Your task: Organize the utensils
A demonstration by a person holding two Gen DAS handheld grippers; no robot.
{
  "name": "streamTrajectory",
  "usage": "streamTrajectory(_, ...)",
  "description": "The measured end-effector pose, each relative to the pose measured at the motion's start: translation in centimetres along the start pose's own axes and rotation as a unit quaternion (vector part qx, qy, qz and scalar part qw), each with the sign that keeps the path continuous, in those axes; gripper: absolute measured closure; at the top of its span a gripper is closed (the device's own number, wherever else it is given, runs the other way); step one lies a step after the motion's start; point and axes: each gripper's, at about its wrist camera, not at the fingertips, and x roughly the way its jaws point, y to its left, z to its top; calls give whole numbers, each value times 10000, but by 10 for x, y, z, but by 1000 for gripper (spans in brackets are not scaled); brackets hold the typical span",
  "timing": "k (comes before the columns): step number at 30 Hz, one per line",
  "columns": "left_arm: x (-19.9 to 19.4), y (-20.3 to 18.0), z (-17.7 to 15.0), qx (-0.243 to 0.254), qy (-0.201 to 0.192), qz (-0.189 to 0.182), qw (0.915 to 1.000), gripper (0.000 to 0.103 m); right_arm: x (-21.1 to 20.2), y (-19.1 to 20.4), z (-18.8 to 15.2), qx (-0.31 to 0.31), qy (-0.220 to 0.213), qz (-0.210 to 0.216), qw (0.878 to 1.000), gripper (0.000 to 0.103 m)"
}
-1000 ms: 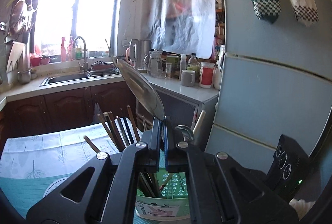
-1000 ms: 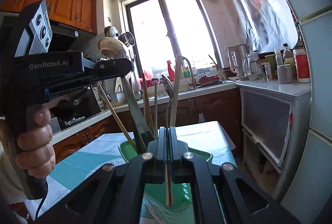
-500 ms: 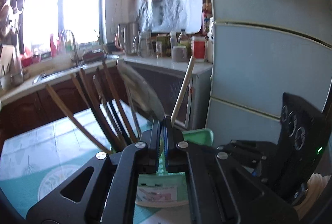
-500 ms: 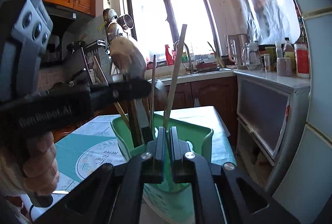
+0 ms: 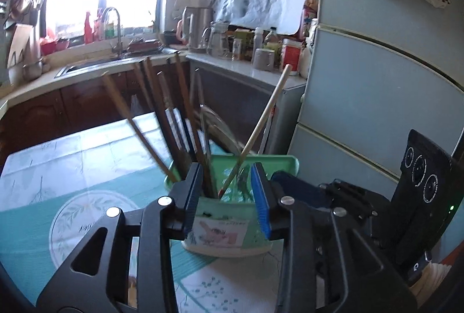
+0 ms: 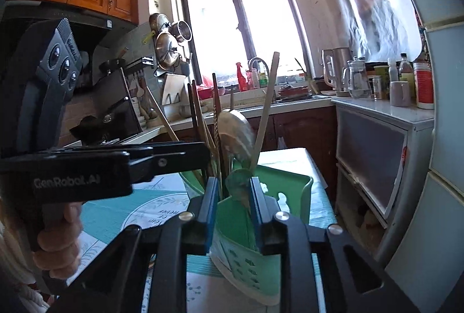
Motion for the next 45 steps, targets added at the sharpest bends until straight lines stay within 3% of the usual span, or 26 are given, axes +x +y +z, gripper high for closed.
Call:
streamTrajectory(17, -60, 63, -39, -709, 431, 864, 9928, 72, -13, 27, -2, -54, 197, 276, 9994, 81)
streamTrajectory(28, -89, 147, -82, -1528, 934, 1472, 9728, 72, 24, 62, -8, -141, 1255, 586, 9903, 81)
streamTrajectory(32, -80, 166, -98, -1744, 1325, 1402, 9656, 72, 40, 71, -13, -80, 1679, 708, 9832, 81)
streamTrajectory(39, -52, 172, -128, -1984, 2070, 716, 9553, 72, 70, 78, -31, 110, 2289, 741, 9706, 81)
streamTrajectory(45, -30, 175, -140, -2036, 2385, 617, 9475, 72, 103, 81, -44, 259, 2721, 723, 9592, 81)
